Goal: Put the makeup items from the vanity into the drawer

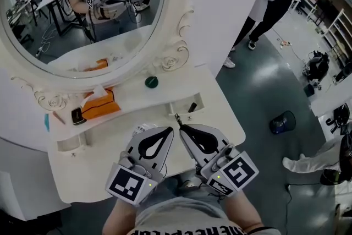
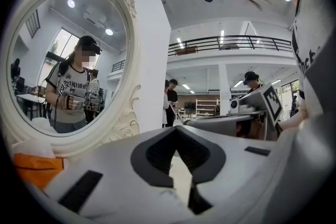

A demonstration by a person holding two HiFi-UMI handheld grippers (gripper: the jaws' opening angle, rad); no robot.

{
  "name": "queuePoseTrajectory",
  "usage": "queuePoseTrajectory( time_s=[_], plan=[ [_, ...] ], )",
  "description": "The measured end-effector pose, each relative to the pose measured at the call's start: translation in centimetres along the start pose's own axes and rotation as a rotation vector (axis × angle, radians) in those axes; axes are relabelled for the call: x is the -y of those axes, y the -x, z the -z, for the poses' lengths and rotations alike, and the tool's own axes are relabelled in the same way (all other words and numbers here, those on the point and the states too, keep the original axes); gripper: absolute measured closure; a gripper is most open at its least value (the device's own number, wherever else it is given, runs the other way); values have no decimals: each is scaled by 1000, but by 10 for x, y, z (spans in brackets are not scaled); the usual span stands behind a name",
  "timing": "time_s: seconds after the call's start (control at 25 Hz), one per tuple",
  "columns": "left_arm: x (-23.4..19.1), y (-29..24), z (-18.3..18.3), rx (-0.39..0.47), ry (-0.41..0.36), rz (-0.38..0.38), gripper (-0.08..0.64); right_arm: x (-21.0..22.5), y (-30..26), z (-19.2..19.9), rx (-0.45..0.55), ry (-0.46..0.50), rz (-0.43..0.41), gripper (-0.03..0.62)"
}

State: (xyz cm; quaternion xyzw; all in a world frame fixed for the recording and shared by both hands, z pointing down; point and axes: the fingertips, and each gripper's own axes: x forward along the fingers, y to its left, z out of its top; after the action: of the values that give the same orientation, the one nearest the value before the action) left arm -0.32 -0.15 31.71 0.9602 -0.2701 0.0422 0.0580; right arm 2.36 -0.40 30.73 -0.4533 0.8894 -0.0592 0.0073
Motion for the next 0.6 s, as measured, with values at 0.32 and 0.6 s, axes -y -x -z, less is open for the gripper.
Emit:
queuePoseTrajectory(
  time_s=[0.32,0.6],
  plan=[
    [-16,-6,1,1,10,21,541,9,-13,1,-5,-13,37,552],
    [-30,-13,5,-3,17,45,541,20,-25,5,-10,-27,69,552]
  ],
)
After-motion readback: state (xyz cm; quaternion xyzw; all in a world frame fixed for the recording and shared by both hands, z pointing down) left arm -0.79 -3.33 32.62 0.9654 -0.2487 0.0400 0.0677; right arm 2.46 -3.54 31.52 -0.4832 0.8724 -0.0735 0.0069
